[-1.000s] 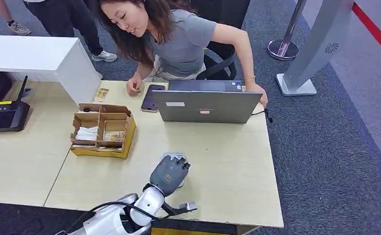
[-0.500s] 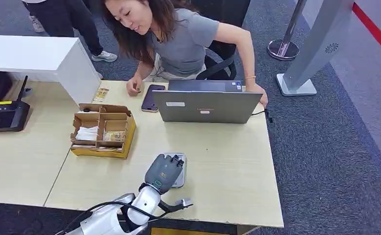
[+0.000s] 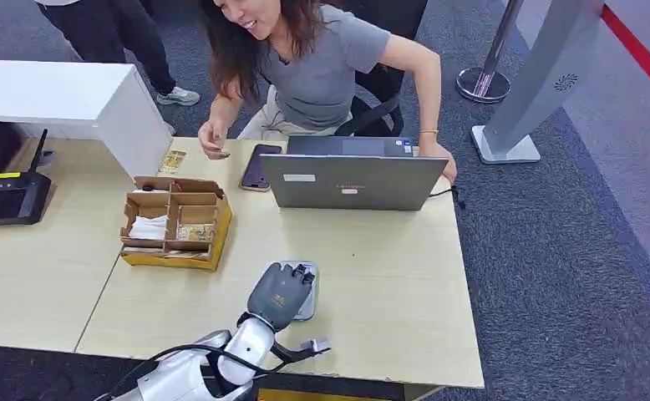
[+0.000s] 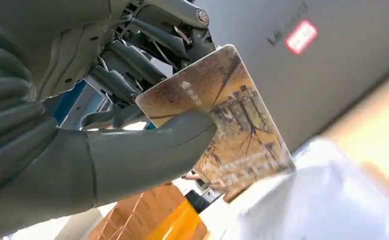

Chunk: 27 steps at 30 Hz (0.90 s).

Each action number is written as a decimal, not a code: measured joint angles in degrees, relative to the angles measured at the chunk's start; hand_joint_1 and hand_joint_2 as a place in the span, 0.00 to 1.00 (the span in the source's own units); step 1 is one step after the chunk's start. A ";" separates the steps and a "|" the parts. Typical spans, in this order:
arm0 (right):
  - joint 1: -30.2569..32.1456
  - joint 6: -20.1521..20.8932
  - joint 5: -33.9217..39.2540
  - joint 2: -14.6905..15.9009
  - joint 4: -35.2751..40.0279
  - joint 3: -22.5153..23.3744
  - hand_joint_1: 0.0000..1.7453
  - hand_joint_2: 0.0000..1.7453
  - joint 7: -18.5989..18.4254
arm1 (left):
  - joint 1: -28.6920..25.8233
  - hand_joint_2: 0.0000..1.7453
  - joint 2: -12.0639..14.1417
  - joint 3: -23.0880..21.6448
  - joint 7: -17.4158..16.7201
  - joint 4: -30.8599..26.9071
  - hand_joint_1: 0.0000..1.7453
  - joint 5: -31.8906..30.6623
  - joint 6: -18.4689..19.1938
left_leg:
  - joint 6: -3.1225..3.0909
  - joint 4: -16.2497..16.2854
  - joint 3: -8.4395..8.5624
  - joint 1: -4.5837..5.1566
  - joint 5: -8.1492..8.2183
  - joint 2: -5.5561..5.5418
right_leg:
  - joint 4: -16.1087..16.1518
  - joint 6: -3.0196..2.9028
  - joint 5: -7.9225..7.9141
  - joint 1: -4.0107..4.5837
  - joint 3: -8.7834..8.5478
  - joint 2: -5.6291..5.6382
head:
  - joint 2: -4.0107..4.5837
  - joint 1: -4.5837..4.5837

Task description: Pass the card to the sensor for recognition and then transmit it.

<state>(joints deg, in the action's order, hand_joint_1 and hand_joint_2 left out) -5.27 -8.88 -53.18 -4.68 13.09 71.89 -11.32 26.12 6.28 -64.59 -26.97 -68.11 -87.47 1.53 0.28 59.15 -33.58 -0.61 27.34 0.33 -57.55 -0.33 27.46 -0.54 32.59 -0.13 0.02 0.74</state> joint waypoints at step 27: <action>-0.01 1.77 -1.03 0.00 0.09 -0.02 0.00 0.00 1.07 | 3.25 1.00 1.42 2.73 -2.69 -12.70 1.00 0.02 -5.38 | 0.00 0.00 -0.01 0.00 0.00 0.00 | 0.00 0.00 0.00 0.00 0.00 -0.01 | 0.00 0.00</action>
<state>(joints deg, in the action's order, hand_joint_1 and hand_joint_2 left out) -5.28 -7.10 -54.21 -4.68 13.18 71.87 -10.25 29.37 7.69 -61.85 -29.66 -80.81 -87.45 -3.85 0.28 59.15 -33.59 -0.61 27.34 0.33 -57.55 -0.33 27.46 -0.54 32.59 -0.13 0.02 0.74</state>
